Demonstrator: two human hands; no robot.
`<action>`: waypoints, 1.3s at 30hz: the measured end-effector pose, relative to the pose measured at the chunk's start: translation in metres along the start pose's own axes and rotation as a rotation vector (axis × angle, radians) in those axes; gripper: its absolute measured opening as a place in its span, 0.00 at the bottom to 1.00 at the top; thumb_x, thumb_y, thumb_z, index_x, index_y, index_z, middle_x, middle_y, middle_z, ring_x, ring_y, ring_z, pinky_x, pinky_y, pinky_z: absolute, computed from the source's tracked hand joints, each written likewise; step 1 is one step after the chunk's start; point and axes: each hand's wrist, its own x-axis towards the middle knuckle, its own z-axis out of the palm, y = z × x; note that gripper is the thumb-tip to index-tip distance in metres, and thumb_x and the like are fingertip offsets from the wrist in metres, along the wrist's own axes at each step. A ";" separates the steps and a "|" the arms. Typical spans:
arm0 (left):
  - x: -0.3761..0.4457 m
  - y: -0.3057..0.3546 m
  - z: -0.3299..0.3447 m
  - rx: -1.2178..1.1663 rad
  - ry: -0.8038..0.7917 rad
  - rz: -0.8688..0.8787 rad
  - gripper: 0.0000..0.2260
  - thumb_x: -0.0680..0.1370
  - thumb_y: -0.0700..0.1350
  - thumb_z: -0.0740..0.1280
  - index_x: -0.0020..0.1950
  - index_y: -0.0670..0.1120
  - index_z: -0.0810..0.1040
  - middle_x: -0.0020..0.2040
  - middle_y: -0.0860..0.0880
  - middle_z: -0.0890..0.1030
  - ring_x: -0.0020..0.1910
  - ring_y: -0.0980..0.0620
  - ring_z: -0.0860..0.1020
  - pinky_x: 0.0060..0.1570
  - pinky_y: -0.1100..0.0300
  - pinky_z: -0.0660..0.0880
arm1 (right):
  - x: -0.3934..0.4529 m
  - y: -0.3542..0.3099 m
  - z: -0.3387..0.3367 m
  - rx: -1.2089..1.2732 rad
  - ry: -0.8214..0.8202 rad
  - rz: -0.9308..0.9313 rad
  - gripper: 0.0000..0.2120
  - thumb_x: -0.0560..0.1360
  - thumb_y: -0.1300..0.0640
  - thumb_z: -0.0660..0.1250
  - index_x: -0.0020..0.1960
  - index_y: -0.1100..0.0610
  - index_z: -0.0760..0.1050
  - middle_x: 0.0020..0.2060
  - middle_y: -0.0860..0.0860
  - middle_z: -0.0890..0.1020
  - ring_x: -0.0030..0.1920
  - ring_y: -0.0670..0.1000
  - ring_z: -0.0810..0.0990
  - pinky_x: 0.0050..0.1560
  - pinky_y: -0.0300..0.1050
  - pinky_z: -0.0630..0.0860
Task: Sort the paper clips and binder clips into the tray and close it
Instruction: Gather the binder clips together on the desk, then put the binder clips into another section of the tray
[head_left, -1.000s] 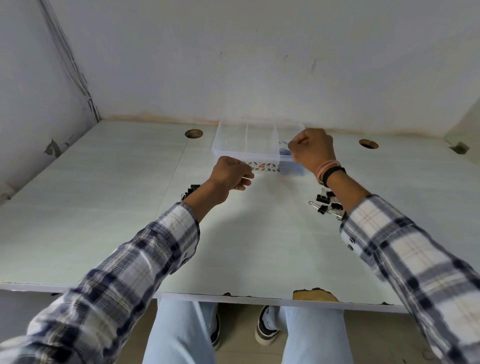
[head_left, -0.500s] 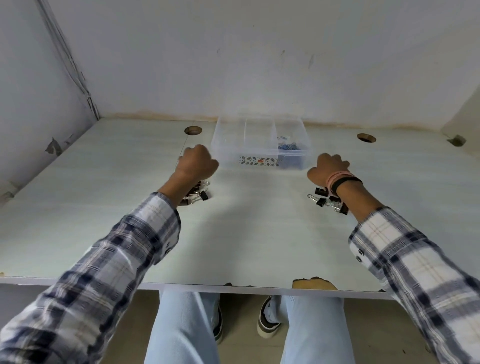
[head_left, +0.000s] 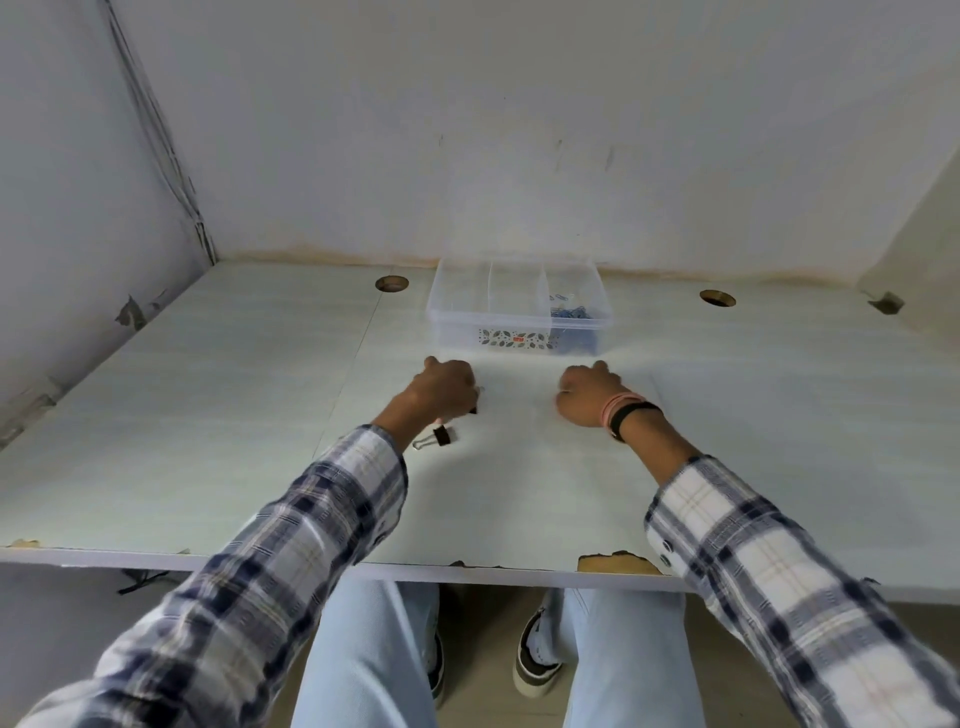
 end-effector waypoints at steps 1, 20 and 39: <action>-0.002 0.006 0.001 -0.053 -0.002 0.046 0.15 0.83 0.49 0.62 0.67 0.46 0.77 0.63 0.40 0.75 0.60 0.38 0.78 0.55 0.50 0.79 | -0.001 -0.005 0.001 0.060 0.007 -0.089 0.20 0.74 0.53 0.60 0.64 0.56 0.76 0.67 0.59 0.74 0.63 0.62 0.74 0.65 0.52 0.72; -0.028 0.013 0.006 -0.125 -0.120 0.076 0.08 0.72 0.39 0.74 0.45 0.38 0.78 0.36 0.42 0.82 0.28 0.47 0.82 0.22 0.66 0.71 | -0.032 0.002 0.014 0.299 0.011 -0.220 0.09 0.70 0.60 0.77 0.48 0.62 0.82 0.43 0.58 0.85 0.37 0.54 0.86 0.43 0.47 0.85; -0.024 -0.008 0.005 -1.259 -0.179 -0.192 0.13 0.75 0.48 0.74 0.45 0.39 0.78 0.36 0.44 0.72 0.30 0.50 0.70 0.31 0.60 0.71 | -0.029 0.038 -0.002 1.676 -0.183 0.091 0.11 0.73 0.54 0.70 0.45 0.62 0.76 0.36 0.57 0.77 0.32 0.52 0.74 0.27 0.40 0.74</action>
